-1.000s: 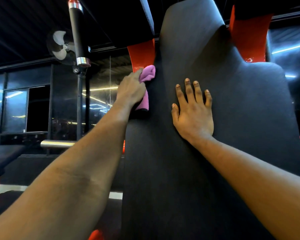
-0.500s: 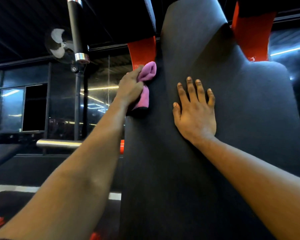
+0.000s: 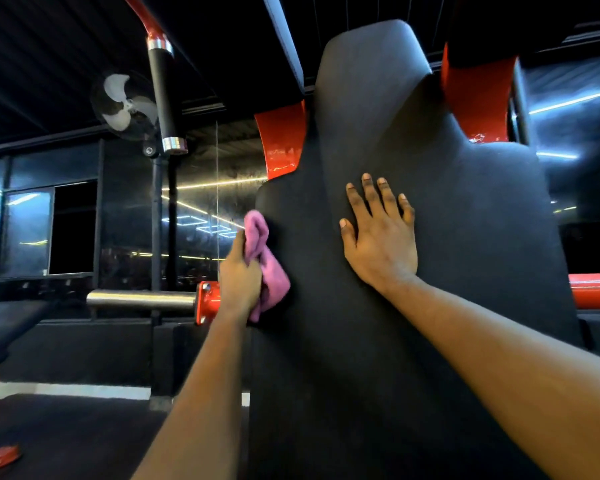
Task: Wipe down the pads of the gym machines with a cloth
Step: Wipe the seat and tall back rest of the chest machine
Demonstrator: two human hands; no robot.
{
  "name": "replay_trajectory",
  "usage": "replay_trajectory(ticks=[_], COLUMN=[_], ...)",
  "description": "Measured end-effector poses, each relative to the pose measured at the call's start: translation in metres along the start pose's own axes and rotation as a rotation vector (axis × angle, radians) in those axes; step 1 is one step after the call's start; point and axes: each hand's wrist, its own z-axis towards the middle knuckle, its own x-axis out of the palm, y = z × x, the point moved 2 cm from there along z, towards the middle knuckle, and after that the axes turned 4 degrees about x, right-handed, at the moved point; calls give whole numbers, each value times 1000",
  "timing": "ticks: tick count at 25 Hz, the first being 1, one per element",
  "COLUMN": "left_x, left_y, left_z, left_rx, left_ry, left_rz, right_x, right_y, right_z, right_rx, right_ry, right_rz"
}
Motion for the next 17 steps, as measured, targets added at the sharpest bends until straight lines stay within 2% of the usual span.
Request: replay_trajectory(ticks=[4,7,9,11,13,14,15,17], left_x=[-27,-27,-8,21,47,52,50,34], left_y=[12,-15,-48,-76,-99,-105,-106,-98], left_z=[-73,-74,-70,-66,-67,-70,-69,-62], left_rx=[-26,65,142,188,144,97,62,78], left_ry=[130,43,8,197,470,566,584,404], left_rz=[38,39,38,123,178,125,14,-138], right_x=[-21,-38,-49,-60,-66,-64,-64,-60], right_y=[-2,-10,-8,-8,-12,-15,-18,-23], right_z=[-14,-41,-53,-54,-46,-41,-36,-29], right_rx=[30,288,463,561,638,655,641,549], right_ry=[93,124,350,548,622,616,578,486], right_rz=[196,723,1071,1275,1310,1242,1095,735])
